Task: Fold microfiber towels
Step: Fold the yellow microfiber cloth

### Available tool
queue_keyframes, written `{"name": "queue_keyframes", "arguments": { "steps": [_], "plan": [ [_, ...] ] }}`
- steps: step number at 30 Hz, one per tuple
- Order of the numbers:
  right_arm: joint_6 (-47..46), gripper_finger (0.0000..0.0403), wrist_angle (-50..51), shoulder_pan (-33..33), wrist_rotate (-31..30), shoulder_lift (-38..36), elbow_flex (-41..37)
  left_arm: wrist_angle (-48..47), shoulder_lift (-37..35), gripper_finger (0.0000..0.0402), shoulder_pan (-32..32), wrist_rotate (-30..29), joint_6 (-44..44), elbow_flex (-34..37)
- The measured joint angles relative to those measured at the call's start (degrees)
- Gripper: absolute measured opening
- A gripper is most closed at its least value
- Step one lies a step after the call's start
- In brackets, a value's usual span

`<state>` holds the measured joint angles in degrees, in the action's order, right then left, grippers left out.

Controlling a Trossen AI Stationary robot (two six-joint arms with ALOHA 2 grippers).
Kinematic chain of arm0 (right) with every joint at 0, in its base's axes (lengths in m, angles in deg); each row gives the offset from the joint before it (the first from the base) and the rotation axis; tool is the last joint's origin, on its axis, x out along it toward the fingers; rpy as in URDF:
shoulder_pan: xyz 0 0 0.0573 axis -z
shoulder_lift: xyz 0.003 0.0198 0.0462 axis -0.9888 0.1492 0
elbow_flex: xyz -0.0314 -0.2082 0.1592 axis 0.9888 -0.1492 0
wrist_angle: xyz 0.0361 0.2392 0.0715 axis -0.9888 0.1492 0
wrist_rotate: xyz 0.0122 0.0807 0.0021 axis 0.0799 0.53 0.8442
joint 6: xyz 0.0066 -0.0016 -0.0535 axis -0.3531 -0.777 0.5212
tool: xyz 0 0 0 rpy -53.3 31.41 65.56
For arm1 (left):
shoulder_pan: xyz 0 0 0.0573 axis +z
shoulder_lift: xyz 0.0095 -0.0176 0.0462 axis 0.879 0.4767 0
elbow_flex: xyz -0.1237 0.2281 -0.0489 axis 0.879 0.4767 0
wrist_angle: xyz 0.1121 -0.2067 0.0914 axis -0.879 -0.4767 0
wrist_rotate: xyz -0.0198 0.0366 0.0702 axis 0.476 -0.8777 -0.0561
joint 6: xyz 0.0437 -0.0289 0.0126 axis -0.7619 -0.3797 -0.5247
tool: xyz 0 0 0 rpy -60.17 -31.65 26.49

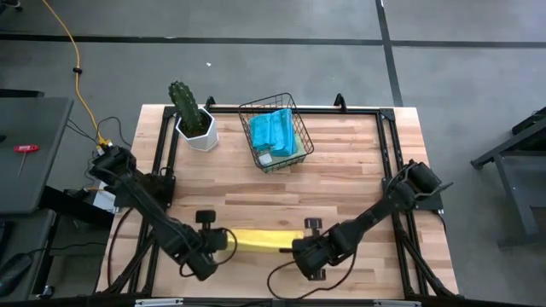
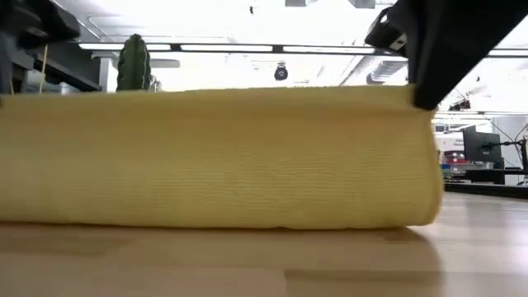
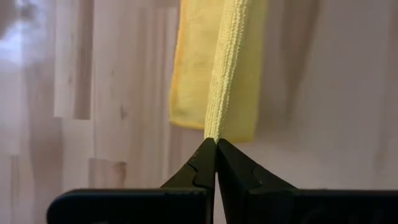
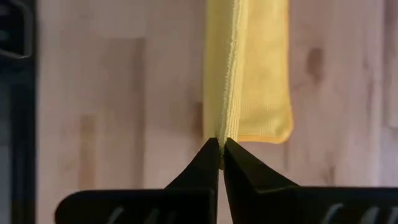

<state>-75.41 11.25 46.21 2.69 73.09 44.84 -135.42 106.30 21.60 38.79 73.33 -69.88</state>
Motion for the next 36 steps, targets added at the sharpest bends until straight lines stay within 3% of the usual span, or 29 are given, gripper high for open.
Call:
{"name": "queue_keyframes", "arguments": {
  "steps": [16, 22, 36],
  "plan": [
    [-6.8, 0.0, -0.9, 6.9, -1.1, 0.0, -6.7, 2.6, 0.0, 0.0, 7.8, -1.7, -0.5, 7.3],
    [-6.8, 0.0, -0.7, 7.4, 0.3, 0.1, -6.9, 9.9, 0.0, 0.0001, 8.1, -0.4, -4.3, 9.6],
    [-7.0, 0.0011, -1.1, 7.5, 0.2, 0.1, -6.9, 10.2, 0.0, 0.0001, 8.1, -3.2, -4.4, 9.8]
  ]
}}
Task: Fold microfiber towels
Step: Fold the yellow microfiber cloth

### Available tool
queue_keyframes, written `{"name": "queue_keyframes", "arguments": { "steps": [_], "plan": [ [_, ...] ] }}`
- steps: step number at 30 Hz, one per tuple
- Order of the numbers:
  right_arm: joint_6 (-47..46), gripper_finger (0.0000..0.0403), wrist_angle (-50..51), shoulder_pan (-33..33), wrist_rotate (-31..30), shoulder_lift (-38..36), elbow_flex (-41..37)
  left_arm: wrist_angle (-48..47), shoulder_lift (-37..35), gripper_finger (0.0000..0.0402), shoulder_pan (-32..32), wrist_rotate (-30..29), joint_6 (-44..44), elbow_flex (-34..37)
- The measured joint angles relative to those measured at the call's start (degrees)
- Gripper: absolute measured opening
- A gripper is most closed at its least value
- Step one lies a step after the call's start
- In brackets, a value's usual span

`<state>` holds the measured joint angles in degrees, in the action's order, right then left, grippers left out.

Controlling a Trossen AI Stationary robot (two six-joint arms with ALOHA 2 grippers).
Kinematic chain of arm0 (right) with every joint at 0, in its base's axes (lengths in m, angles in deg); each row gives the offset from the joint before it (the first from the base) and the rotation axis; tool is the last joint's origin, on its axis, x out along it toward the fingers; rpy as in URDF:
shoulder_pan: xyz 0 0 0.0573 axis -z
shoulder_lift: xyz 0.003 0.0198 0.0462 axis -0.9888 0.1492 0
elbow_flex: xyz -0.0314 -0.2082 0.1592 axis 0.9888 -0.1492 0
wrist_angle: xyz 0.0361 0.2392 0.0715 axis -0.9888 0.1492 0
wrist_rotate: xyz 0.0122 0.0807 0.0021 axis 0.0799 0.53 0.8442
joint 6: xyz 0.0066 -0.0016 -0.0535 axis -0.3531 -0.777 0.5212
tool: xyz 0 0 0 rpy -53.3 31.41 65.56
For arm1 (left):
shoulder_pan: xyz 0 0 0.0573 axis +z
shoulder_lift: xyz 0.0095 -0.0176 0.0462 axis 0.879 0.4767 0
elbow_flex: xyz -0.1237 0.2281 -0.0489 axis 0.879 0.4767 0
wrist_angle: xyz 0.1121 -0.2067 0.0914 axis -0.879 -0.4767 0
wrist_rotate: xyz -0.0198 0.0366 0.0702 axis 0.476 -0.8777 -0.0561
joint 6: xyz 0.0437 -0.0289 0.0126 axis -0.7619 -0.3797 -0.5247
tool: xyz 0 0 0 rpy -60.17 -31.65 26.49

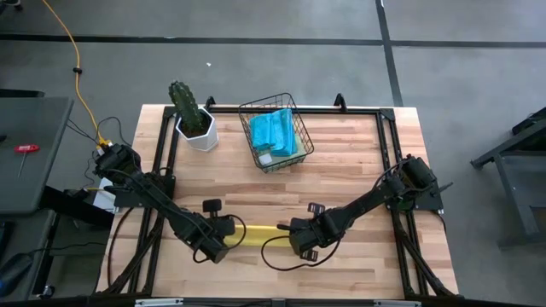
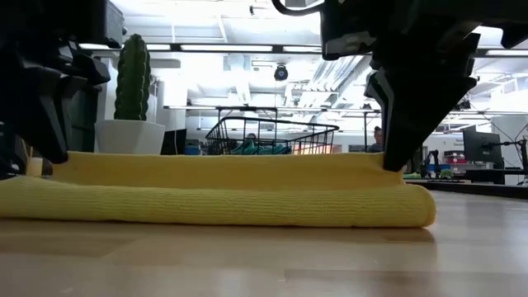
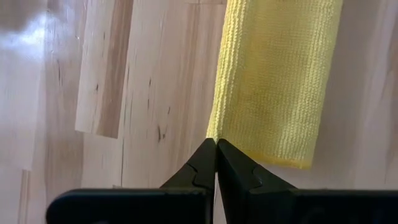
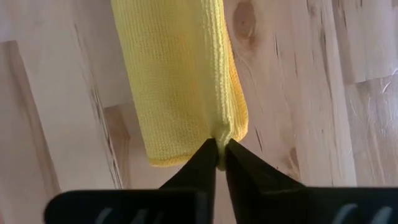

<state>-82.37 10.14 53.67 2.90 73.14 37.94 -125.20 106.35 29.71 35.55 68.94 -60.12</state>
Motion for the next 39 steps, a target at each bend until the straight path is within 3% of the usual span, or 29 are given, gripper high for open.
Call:
{"name": "queue_keyframes", "arguments": {
  "steps": [6, 15, 20, 24, 27, 31, 35, 39],
  "plan": [
    [1.8, 0.0089, 0.0, 0.0, -5.0, 0.0, 0.0, -1.8, 0.0, 0.0014, 0.1, -0.2, 0.4, 0.0],
    [7.9, 0.0203, 0.0, 0.8, -8.9, 0.0, 0.0, -9.9, 0.0, 0.0099, 1.2, -1.5, 2.3, 0.0],
    [8.9, 0.0223, 4.7, 0.7, -14.2, 0.0, 0.0, -14.9, 0.0, 0.0138, 1.1, -1.6, 3.2, 0.0],
    [3.3, 0.0224, 15.1, 0.1, -15.8, -0.4, -0.1, -15.6, -0.1, 0.0153, -0.8, -6.2, 4.9, 0.0],
    [-1.6, 0.0224, 16.8, -1.6, -16.0, -3.3, -3.1, -14.5, -1.5, 0.015, -3.0, -6.1, 3.5, 0.0],
    [-10.0, 0.0224, 11.6, -4.2, -15.1, -9.5, -11.6, -12.7, -4.7, 0.0133, -6.2, -5.7, 2.1, 0.0],
    [-17.7, 0.0224, -0.9, -6.4, -13.7, -16.1, -20.9, -10.0, -10.3, 0.0114, -9.1, -6.4, 2.8, 1.1],
    [-27.1, 0.0224, -18.3, -7.2, -9.1, -21.2, -29.0, 4.4, -18.8, 0.0093, -11.1, -5.7, 2.5, 9.2]
  ]
}}
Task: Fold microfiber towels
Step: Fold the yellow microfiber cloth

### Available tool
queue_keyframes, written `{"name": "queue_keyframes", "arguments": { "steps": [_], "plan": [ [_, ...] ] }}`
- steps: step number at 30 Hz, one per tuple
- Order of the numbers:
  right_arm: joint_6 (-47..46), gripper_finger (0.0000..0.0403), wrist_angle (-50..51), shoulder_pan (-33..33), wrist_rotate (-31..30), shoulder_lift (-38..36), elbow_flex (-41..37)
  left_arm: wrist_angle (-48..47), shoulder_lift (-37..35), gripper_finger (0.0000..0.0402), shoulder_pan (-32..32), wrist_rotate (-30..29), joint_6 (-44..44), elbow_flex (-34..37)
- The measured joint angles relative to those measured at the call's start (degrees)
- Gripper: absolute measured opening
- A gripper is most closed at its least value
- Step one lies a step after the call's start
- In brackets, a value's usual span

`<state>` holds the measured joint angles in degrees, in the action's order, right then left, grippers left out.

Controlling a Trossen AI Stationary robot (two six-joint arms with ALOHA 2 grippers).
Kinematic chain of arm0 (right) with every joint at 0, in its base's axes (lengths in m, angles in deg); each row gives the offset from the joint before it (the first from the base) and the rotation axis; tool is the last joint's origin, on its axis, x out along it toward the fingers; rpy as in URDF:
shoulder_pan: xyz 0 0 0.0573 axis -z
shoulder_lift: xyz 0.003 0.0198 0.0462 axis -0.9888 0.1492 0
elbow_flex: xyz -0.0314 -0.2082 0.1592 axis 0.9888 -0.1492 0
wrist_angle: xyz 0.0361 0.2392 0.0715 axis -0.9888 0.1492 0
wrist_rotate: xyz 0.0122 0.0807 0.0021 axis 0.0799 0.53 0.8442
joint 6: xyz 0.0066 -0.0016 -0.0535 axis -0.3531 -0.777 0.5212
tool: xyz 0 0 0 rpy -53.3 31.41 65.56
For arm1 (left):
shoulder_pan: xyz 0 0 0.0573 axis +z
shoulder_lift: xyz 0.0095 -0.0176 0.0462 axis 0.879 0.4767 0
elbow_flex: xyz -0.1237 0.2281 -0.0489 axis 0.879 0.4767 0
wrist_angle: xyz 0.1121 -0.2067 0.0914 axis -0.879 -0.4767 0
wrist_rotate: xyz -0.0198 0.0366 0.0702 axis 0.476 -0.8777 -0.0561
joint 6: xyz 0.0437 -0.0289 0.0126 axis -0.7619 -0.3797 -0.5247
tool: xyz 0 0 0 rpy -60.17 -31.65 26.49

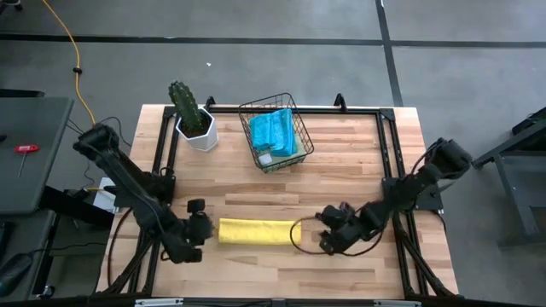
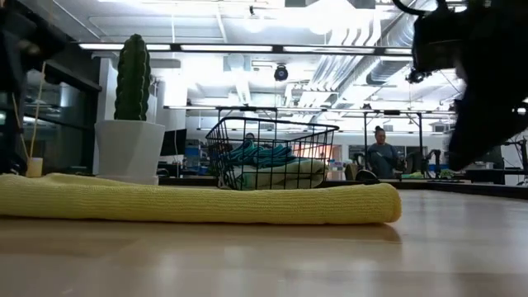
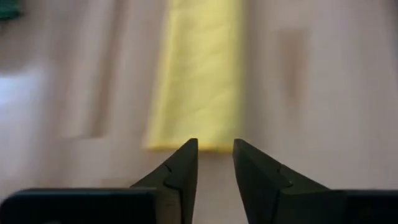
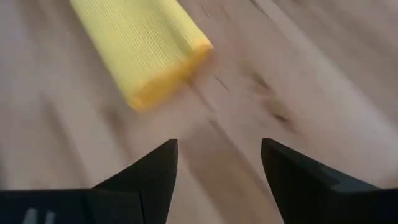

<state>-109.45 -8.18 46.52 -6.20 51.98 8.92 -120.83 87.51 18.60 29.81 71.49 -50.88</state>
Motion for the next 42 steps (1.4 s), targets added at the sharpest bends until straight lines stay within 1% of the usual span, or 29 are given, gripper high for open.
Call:
{"name": "queue_keyframes", "arguments": {
  "steps": [3, 5, 6, 8, 10, 12, 16, 19, 28, 30, 34, 37, 40, 42],
  "plan": [
    [-6.9, 0.0224, -14.0, 0.5, 0.1, -1.5, -5.0, 15.3, -6.3, 0.0075, -1.1, 4.4, 0.0, 9.0],
    [-9.4, 0.0224, -22.5, 1.2, 0.1, -1.4, -7.6, 23.1, -9.6, 0.0062, -1.6, 7.4, 0.7, 14.2],
    [-10.3, 0.0224, -25.7, 1.7, -0.1, -1.1, -8.4, 26.4, -11.0, 0.0054, -1.9, 8.2, 1.9, 16.3],
    [-12.2, 0.0224, -30.7, 3.0, 0.1, 0.4, -9.3, 29.2, -13.5, 0.0037, -2.5, 8.0, 4.8, 19.5],
    [-14.6, 0.0224, -31.0, 4.2, 0.0, 1.6, -9.3, 29.2, -14.7, 0.0015, -3.2, 6.3, 8.5, 21.7],
    [-15.5, 0.0224, -31.1, 5.4, 1.2, 3.3, -8.7, 27.7, -15.3, 0.0004, -3.6, 4.4, 12.5, 23.1],
    [-16.7, 0.0224, -31.9, 6.8, 2.9, 6.1, -7.1, 27.2, -14.6, 0.0003, -3.7, 2.6, 17.6, 25.7],
    [-17.2, 0.0224, -32.0, 6.9, 4.1, 8.5, -5.5, 26.5, -13.2, 0.0001, -3.6, 3.3, 19.9, 26.0],
    [-19.4, 0.0224, -32.3, 6.6, 2.9, 15.3, -1.0, 30.4, -7.0, 0.0, -2.8, 3.9, 20.5, 26.0],
    [-19.4, 0.0224, -32.1, 6.6, 2.5, 16.4, 0.3, 29.8, -5.6, 0.0, -1.8, 4.9, 20.9, 26.0],
    [-19.1, 0.0224, -32.3, 6.5, 1.8, 16.7, 1.5, 32.0, -1.1, 0.0, 0.7, 8.5, 20.5, 26.0],
    [-19.1, 0.0223, -32.3, 6.3, 1.0, 16.5, 1.5, 34.3, 1.3, 0.0, 2.3, 9.9, 18.9, 25.7],
    [-19.0, 0.0209, -30.9, 6.3, 0.8, 16.6, 1.5, 35.6, 2.2, 0.0, 3.1, 10.6, 17.8, 25.7],
    [-18.4, 0.0185, -29.3, 6.2, 0.4, 16.7, 1.6, 36.0, 1.4, 0.0, 3.3, 11.4, 16.7, 25.8]
  ]
}}
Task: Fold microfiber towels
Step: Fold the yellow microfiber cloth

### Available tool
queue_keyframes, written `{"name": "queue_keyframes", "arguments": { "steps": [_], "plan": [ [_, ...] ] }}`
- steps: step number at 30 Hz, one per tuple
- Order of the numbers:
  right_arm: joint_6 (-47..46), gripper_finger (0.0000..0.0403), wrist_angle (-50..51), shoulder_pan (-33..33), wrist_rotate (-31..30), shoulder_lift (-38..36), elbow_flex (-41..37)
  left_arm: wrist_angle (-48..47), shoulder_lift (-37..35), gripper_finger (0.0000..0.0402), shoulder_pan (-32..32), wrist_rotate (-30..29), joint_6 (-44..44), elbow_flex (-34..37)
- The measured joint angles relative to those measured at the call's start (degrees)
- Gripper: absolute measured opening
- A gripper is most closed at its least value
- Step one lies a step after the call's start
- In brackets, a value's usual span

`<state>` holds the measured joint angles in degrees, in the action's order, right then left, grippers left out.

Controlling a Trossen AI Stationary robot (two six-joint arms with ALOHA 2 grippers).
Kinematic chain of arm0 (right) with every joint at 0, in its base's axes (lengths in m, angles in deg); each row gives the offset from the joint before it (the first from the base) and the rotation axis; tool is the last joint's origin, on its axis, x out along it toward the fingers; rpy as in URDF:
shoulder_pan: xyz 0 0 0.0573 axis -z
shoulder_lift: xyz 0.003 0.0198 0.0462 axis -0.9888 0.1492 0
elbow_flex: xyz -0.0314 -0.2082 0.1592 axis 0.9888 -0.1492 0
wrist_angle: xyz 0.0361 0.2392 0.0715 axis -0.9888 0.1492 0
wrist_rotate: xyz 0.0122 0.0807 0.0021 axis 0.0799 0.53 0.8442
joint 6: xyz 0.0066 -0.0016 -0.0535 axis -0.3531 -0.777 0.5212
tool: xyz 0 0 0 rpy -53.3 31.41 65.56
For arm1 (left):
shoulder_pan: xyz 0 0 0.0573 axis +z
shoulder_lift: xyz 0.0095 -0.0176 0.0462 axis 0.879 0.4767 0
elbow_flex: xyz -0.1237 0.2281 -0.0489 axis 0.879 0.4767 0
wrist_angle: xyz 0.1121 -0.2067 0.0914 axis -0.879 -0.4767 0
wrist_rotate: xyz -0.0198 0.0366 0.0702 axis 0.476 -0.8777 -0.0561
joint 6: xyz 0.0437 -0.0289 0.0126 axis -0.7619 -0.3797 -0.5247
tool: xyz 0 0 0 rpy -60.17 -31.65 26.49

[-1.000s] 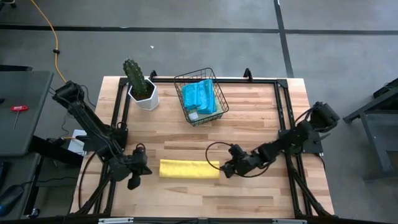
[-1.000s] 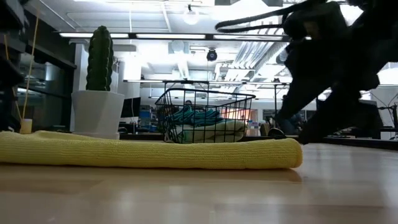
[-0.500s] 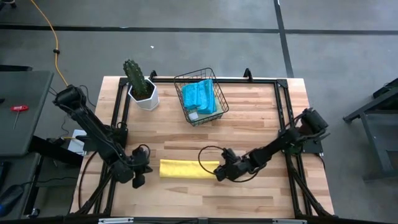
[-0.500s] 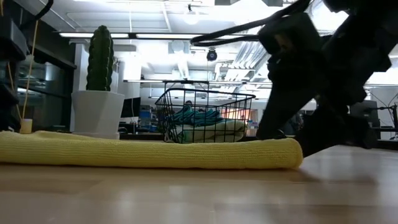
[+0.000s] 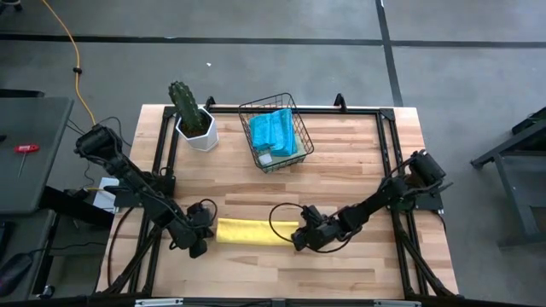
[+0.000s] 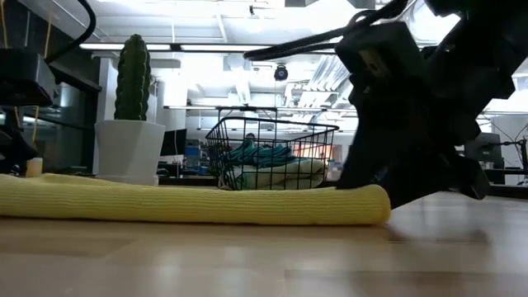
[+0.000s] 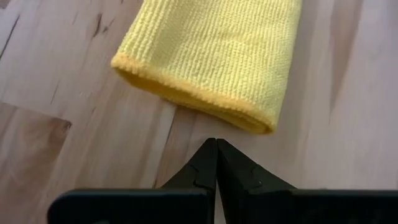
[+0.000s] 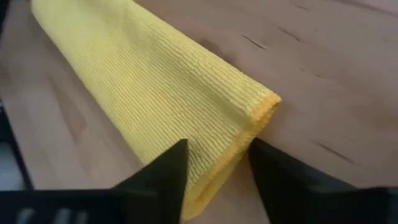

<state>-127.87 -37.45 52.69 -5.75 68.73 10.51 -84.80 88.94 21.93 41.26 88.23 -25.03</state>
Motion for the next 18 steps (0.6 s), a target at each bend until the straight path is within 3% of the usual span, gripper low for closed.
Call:
{"name": "queue_keyframes", "arguments": {
  "steps": [8, 12, 18],
  "plan": [
    [11.6, 0.0016, 1.7, 0.6, 0.1, 0.1, -0.2, -0.1, -1.3, 0.0, 0.2, 0.6, -0.2, 0.1],
    [12.8, 0.0021, 5.2, 0.6, 0.8, -0.5, 0.0, -0.1, -1.3, 0.0, 0.2, 0.6, 0.1, 0.1],
    [12.3, 0.0006, 23.3, 0.6, -0.4, -5.6, -0.2, -0.1, -1.3, 0.0, 0.2, 0.5, -0.3, 0.1]
  ]
}}
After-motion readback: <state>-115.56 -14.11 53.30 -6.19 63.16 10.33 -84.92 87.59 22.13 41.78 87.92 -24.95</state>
